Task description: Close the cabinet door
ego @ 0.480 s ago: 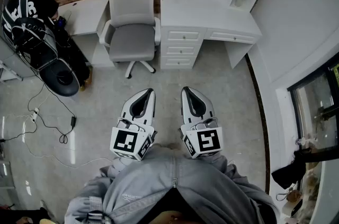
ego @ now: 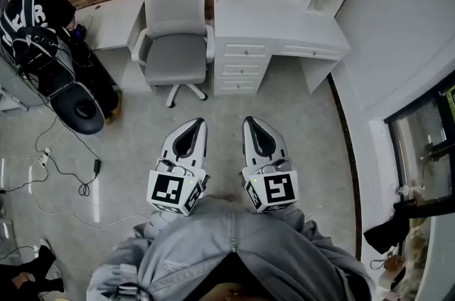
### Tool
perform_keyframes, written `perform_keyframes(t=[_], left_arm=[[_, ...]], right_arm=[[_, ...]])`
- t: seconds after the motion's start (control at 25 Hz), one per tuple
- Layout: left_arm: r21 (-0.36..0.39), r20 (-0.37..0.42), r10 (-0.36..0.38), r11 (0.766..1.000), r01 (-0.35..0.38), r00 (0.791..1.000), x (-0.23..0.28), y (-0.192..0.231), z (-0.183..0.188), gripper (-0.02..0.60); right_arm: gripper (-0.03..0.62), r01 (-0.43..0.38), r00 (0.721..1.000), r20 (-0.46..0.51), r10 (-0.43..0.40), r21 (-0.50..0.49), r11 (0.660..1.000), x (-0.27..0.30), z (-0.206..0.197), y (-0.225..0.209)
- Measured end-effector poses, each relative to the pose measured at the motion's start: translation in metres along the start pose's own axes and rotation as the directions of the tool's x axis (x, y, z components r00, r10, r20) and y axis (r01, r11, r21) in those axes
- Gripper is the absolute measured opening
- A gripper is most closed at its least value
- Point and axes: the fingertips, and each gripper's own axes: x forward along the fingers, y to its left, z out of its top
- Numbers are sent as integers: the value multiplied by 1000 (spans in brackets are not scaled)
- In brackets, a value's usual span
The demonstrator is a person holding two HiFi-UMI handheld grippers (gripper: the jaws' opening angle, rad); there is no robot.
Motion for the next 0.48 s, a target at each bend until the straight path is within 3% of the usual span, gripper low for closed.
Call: perform_keyframes(t=[0.48], left_arm=[[3, 31, 37, 999, -37, 999, 24, -25, -1, 3]], right_arm=[[26, -54, 998, 38, 54, 9, 998, -4, 7, -36]])
